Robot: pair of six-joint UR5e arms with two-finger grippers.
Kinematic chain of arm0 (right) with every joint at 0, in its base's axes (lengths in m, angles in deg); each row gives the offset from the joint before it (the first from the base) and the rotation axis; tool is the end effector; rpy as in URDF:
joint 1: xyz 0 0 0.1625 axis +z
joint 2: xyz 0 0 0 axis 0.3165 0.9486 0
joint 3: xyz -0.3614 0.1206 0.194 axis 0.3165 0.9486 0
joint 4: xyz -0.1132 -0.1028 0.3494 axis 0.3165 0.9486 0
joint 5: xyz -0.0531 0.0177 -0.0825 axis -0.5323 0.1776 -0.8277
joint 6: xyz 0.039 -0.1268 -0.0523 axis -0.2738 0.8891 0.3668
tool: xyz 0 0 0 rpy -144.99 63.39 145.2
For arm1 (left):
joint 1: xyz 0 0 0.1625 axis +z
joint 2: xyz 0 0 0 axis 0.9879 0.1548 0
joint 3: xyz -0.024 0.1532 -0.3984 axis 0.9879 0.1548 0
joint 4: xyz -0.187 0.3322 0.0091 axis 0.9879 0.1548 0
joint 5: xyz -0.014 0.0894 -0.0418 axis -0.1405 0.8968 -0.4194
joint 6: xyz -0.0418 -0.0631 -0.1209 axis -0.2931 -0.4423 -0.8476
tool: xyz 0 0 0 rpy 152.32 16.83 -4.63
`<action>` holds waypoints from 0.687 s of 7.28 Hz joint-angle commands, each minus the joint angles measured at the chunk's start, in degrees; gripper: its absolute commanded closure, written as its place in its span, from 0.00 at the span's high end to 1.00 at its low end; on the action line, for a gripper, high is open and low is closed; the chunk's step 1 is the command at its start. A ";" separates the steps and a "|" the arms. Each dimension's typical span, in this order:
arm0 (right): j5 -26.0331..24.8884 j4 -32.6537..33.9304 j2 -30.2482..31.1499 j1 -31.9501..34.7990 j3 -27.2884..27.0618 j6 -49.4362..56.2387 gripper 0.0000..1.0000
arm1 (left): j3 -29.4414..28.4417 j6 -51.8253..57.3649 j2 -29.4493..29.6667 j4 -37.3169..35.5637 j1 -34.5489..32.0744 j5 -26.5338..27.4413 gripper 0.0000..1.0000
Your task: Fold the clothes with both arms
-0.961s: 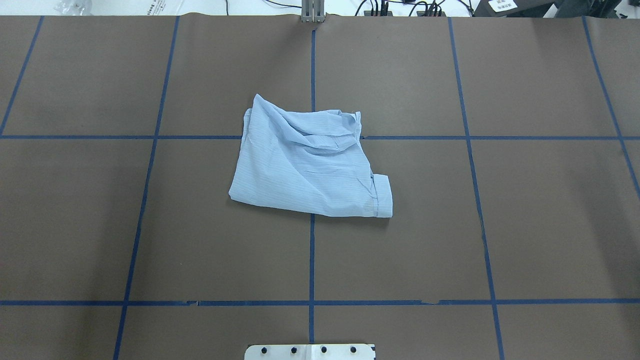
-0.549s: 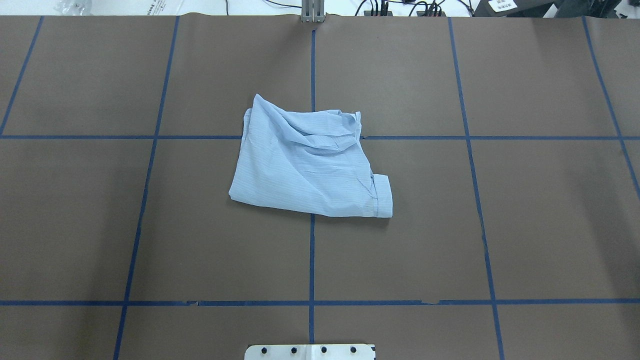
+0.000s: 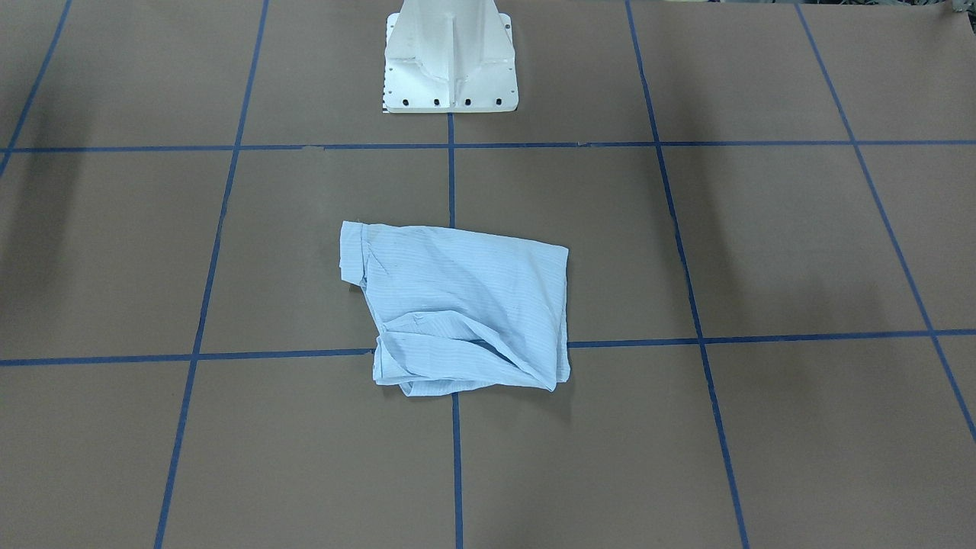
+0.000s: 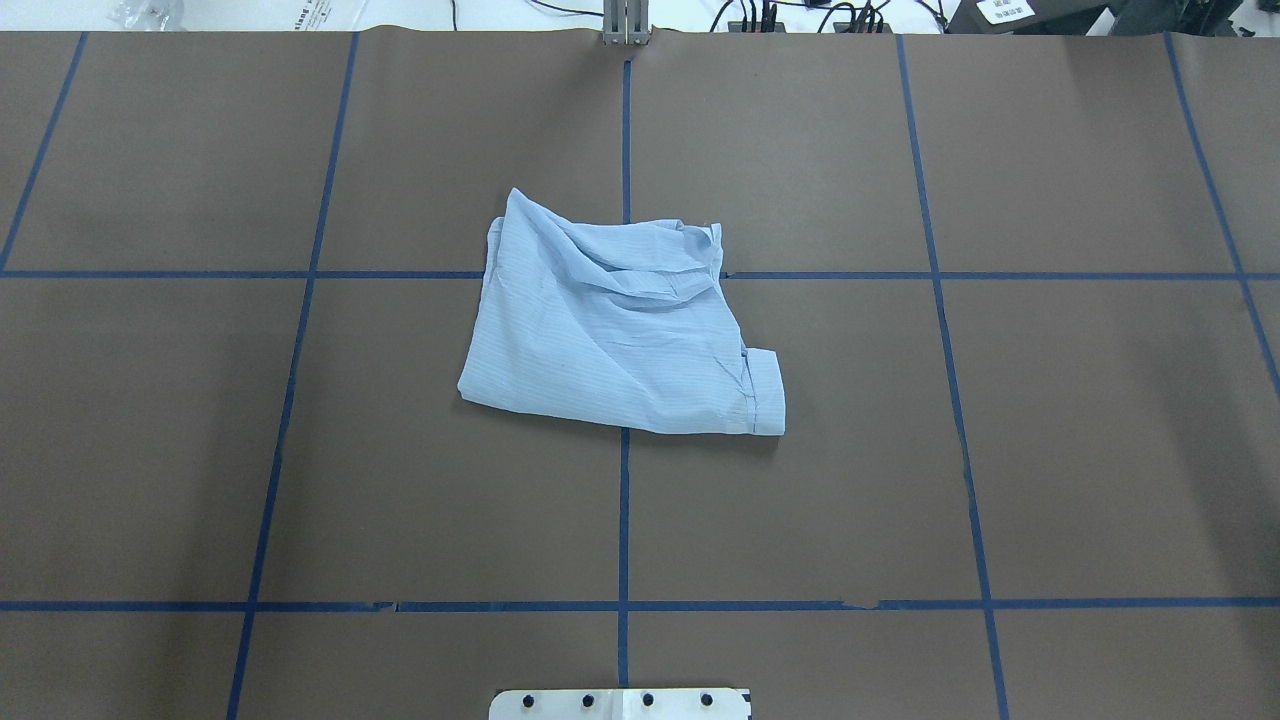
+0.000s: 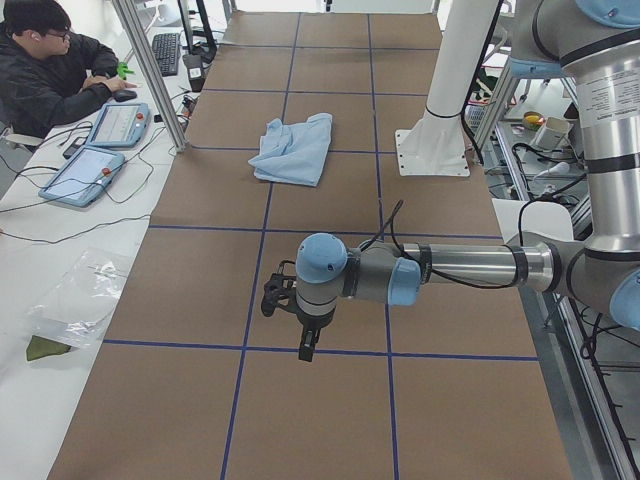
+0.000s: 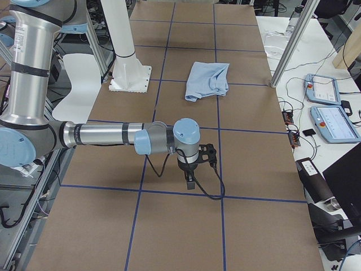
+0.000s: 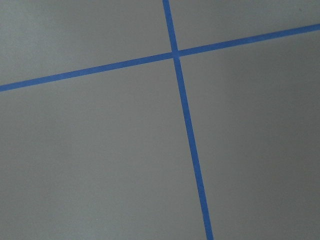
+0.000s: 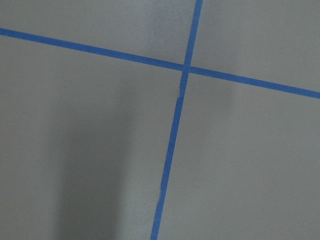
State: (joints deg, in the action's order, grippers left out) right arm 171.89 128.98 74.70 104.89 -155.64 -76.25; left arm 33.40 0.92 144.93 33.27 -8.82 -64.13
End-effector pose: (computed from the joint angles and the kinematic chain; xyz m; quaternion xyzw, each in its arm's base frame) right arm 0.0157 -0.3854 0.6552 0.0610 -0.3504 -0.0744 0.9316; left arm -0.0352 -0.3666 0.6705 0.0728 0.3640 0.0680 0.9261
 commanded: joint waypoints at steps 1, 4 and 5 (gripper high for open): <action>0.07 0.05 0.00 -0.22 -0.23 0.01 1.00 | -0.14 0.01 -0.08 0.01 0.00 0.09 1.00; 0.07 0.05 0.00 -0.57 -0.23 0.01 1.00 | -0.22 -0.08 -0.17 0.01 0.00 0.09 1.00; 0.07 0.05 0.00 -0.66 -0.23 0.01 1.00 | -0.31 0.00 -0.26 0.01 0.00 0.00 1.00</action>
State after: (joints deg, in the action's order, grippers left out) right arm 171.96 129.01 74.71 104.40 -155.87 -76.24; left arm 33.17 0.89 144.74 33.28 -8.82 -64.06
